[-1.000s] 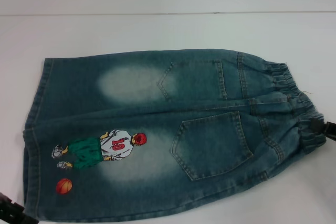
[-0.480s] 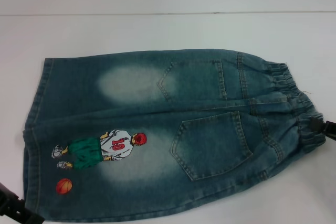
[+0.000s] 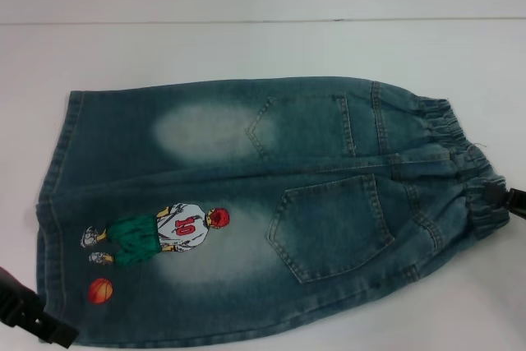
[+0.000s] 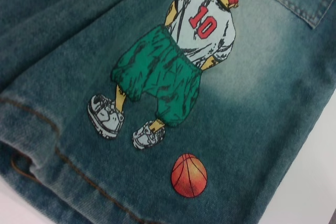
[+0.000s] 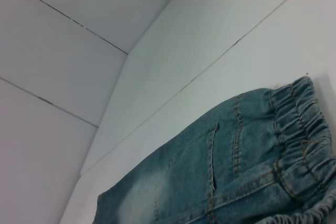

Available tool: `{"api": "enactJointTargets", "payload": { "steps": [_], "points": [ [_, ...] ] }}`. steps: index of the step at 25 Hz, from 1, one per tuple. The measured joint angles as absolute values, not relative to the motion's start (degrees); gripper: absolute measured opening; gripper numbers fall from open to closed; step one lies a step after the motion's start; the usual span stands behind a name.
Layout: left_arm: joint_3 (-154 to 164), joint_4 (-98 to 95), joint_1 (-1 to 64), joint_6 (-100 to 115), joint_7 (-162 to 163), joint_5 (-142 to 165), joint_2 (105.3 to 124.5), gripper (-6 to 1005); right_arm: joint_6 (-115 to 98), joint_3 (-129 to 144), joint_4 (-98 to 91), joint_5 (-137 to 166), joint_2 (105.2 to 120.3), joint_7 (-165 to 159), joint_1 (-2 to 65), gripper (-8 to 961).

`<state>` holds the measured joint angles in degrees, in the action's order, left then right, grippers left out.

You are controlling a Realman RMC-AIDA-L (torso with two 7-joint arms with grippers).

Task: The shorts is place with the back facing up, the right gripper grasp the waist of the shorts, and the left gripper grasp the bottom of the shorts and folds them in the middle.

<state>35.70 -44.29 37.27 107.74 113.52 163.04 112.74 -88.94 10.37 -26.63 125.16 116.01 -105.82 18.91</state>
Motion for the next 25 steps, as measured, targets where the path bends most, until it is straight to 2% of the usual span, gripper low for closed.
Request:
{"api": "enactJointTargets", "payload": {
  "steps": [25],
  "points": [
    [34.7,-44.2,35.6,106.2,113.4,162.3,113.12,713,-89.3,10.4,-26.6,125.2,116.01,-105.8,19.1,51]
  ]
}}
